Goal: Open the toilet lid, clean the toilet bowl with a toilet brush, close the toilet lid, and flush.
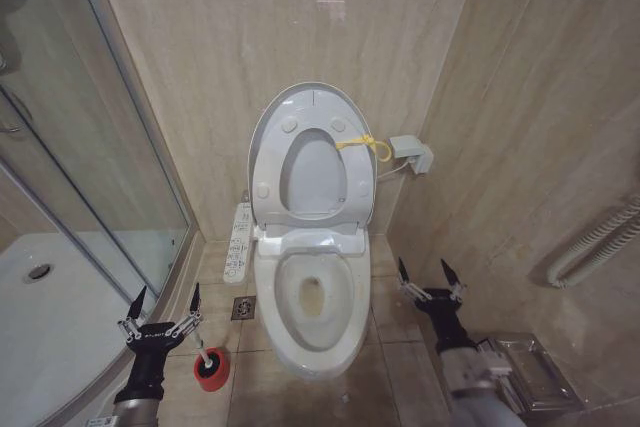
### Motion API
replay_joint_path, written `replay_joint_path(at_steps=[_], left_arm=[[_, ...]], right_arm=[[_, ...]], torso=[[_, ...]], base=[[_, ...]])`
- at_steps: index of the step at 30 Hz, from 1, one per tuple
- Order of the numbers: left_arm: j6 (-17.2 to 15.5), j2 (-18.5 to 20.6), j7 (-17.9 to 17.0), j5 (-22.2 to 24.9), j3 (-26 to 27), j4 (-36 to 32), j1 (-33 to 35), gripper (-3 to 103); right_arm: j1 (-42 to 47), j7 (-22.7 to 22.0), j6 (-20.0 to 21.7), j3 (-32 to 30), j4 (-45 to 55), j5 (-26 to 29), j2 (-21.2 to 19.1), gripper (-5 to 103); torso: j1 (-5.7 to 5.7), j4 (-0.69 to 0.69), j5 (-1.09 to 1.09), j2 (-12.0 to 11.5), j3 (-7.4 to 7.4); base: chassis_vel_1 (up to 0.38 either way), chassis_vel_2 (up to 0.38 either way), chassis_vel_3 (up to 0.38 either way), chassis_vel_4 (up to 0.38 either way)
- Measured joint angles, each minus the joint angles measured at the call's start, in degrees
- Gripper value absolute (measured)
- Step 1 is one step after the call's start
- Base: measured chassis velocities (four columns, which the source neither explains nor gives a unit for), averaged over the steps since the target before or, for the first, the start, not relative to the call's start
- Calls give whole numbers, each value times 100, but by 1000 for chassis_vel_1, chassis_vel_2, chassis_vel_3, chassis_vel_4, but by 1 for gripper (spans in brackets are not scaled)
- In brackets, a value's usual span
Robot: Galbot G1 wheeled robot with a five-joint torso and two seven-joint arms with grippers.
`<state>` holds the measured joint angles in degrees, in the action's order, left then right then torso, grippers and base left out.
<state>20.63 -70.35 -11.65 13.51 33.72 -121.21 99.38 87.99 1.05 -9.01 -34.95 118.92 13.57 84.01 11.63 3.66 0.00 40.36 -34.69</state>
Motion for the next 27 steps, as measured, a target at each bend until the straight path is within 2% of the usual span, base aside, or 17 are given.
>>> replay_joint_path(at_steps=[12, 17, 23, 27], left_arm=[[0, 0, 0, 0, 0, 0, 0, 100], [0, 0, 0, 0, 0, 0, 0, 100], [0, 0, 0, 0, 0, 0, 0, 100], [0, 0, 0, 0, 0, 0, 0, 100]], right_arm=[[-355, -105, -58, -130, -220, 48, -247, 100], [-391, 94, -76, -118, -208, 161, -277, 100], [-415, 106, -86, -99, -236, 173, -273, 100], [-459, -52, -157, -107, -306, 117, -271, 100]], torso=[[0, 1, 0, 0, 0], [0, 1, 0, 0, 0], [-2, 0, 0, 1, 0], [-2, 1, 1, 2, 1]], base=[[0, 0, 0, 0], [0, 0, 0, 0], [0, 0, 0, 0], [-66, 68, 77, -55]])
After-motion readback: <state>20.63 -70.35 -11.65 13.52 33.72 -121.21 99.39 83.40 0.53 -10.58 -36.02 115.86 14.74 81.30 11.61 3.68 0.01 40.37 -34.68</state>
